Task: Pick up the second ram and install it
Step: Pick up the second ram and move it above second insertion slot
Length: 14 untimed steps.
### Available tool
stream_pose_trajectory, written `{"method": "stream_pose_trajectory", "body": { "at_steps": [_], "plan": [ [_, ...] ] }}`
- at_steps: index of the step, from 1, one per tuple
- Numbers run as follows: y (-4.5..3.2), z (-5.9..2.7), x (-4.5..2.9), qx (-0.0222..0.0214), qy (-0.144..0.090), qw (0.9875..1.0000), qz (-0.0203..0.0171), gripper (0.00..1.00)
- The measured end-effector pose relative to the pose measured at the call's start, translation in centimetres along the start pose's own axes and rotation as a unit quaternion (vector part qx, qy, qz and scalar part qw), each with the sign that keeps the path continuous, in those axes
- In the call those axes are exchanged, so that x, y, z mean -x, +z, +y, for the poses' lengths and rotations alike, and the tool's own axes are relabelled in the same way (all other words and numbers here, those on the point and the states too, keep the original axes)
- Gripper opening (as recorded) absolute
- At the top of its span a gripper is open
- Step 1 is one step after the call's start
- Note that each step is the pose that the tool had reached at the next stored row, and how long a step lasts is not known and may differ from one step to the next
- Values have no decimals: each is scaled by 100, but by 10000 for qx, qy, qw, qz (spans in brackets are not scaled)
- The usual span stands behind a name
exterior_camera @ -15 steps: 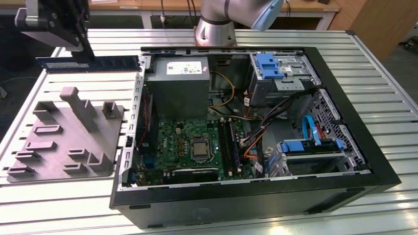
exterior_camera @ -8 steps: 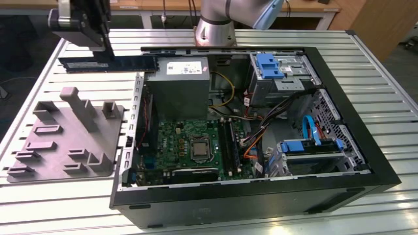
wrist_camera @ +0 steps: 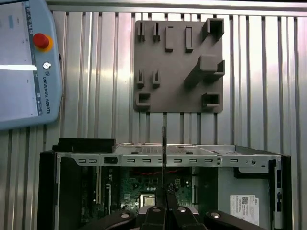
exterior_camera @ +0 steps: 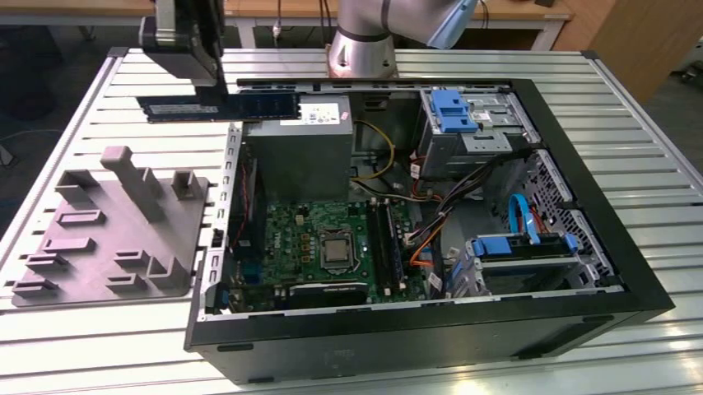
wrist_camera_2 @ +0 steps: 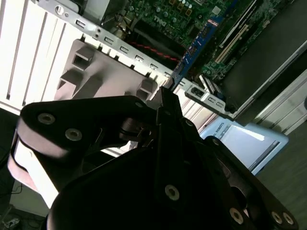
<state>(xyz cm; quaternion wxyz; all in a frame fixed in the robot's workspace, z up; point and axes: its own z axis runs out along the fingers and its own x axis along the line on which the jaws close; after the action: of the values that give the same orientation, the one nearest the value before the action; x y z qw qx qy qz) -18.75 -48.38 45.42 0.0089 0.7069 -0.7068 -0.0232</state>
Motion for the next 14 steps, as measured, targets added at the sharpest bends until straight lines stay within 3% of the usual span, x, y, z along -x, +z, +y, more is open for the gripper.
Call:
{"method": "stream_pose_trajectory", "body": {
  "at_steps": [14],
  "plan": [
    [-13,-449,0,0,0,10000,0,11]
  ]
}}
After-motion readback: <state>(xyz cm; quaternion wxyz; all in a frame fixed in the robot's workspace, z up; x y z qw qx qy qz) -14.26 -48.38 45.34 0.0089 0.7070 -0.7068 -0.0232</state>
